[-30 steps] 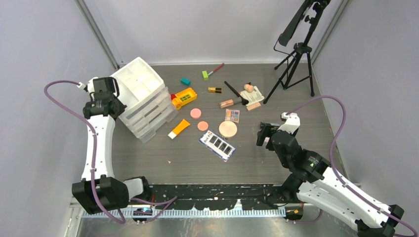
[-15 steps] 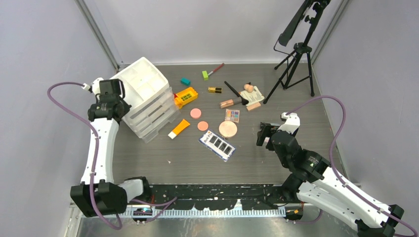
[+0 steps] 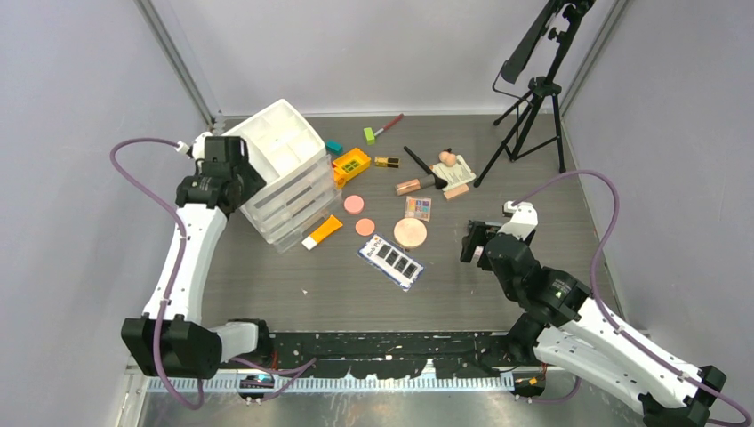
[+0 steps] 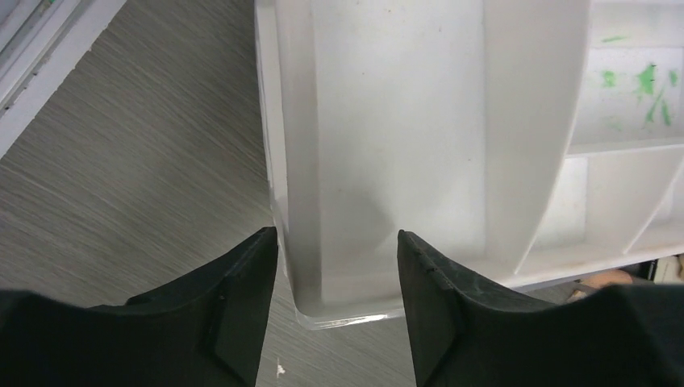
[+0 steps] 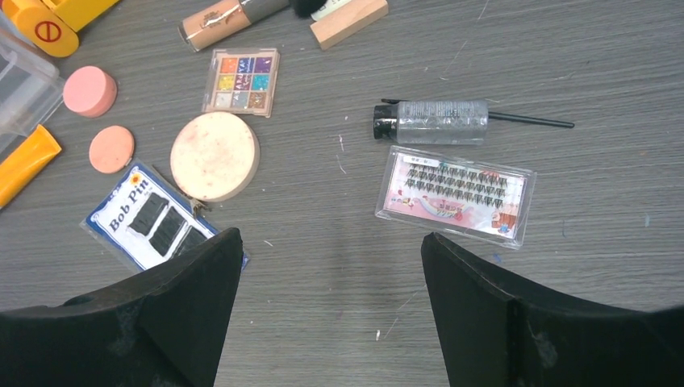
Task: Organize the makeup
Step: Move the storage box to the center of the board.
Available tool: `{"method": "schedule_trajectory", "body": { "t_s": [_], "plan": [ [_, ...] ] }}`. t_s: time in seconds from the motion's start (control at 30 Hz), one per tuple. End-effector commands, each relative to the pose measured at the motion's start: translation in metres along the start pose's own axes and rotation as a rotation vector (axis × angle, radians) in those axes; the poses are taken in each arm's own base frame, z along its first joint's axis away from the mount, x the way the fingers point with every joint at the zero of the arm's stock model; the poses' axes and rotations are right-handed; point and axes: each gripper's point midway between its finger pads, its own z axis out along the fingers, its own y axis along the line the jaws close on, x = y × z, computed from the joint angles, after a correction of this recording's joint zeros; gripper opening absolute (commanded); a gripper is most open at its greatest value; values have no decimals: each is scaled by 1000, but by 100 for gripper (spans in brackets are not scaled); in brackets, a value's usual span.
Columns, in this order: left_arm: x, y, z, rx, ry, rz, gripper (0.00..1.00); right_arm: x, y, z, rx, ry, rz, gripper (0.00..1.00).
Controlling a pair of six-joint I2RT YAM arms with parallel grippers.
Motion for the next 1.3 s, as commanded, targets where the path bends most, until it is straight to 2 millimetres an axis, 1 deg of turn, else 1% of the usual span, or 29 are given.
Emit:
{"method": "schedule_trajectory", "body": {
  "t_s": [0.0, 0.07, 0.23, 0.33, 0.43, 0.57, 0.67, 0.7, 0.73, 0.77, 0.83, 0.9, 1.0, 1.07, 1.17, 1.27],
  "plan": [
    [-21, -16, -22, 83, -44, -21, 59, -20, 13, -2, -21, -36, 43, 86],
    [-26, -17, -30, 98, -58, -6, 61, -21, 21, -1, -45, -30, 57, 85],
    [-39, -16, -52, 137, -106, 58, 67, -24, 58, 9, -145, 5, 85, 81],
    [-47, -20, -61, 173, -131, 105, 69, -26, 85, 20, -202, 31, 91, 81],
    [-53, -26, -63, 203, -150, 146, 70, -28, 121, 34, -285, 49, 119, 81],
    [-63, -52, -67, 314, -172, 232, 70, -30, 169, 58, -371, 71, 186, 79],
    [-70, -81, -66, 430, -175, 309, 70, -28, 197, 77, -393, 94, 212, 78],
    [-73, -88, -64, 448, -172, 332, 70, -28, 207, 83, -408, 99, 219, 77],
    [-75, -94, -56, 448, -158, 347, 69, -25, 216, 90, -414, 112, 222, 76],
    [-77, -99, -49, 445, -150, 357, 69, -23, 224, 93, -424, 122, 222, 76],
    [-79, -107, -35, 434, -130, 372, 65, -19, 234, 97, -435, 132, 227, 75],
    [-73, -115, -21, 440, -78, 390, 60, -17, 240, 100, -436, 138, 231, 75],
    [-66, -115, 0, 401, -35, 396, 54, -17, 246, 103, -439, 138, 235, 75],
    [-63, -108, 13, 351, -26, 398, 52, -17, 252, 106, -448, 139, 233, 75],
    [-56, -108, 19, 359, -13, 392, 49, -17, 266, 113, -467, 140, 249, 74],
    [-55, -109, 18, 365, -15, 385, 47, -12, 283, 125, -490, 149, 273, 74]
  ]
}}
